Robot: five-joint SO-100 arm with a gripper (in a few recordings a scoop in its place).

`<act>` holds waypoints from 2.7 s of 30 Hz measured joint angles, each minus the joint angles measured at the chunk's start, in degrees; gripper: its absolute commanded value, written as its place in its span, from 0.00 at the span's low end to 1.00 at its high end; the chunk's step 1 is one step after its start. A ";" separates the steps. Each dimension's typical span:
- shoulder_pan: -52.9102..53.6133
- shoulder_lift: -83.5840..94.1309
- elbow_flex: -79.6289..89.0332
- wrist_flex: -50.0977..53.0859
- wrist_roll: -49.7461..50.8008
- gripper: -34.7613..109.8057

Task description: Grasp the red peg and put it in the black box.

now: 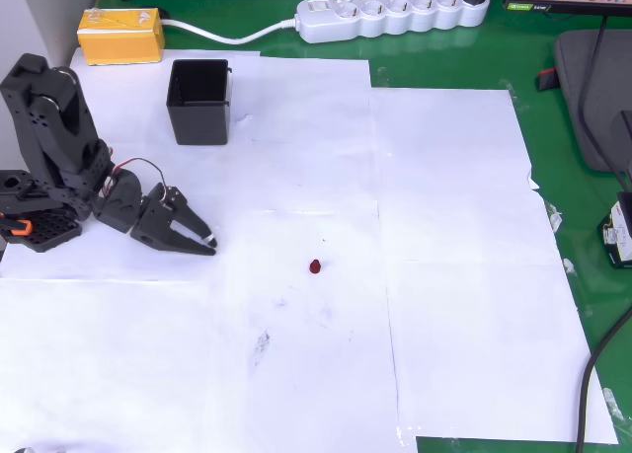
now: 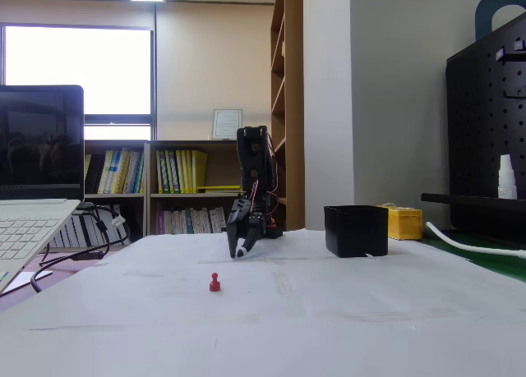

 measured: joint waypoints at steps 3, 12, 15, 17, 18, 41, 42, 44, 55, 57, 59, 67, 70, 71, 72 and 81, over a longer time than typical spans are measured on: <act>0.09 6.50 1.85 -8.17 1.49 0.24; 1.14 27.33 12.04 -24.96 0.62 0.24; 2.37 29.09 14.59 -25.75 2.02 0.24; 2.99 29.71 16.96 -25.66 2.29 0.24; 2.81 29.88 18.11 -25.66 2.02 0.24; 0.97 27.33 28.65 -12.13 2.11 0.38; 0.97 26.89 29.27 -11.25 2.11 0.38; 1.14 26.72 30.15 -10.20 2.11 0.38; 1.76 26.46 36.04 -4.83 2.11 0.40; 1.76 26.46 36.91 -4.22 2.11 0.40; 1.67 26.46 37.97 -3.60 2.11 0.40; 1.49 26.46 42.71 0.70 2.55 0.40; 1.49 26.46 43.68 1.41 2.55 0.40; 1.49 26.54 44.12 1.41 2.55 0.40; 1.49 26.54 44.56 1.41 2.72 0.40; 0.53 27.95 49.48 3.34 3.69 0.40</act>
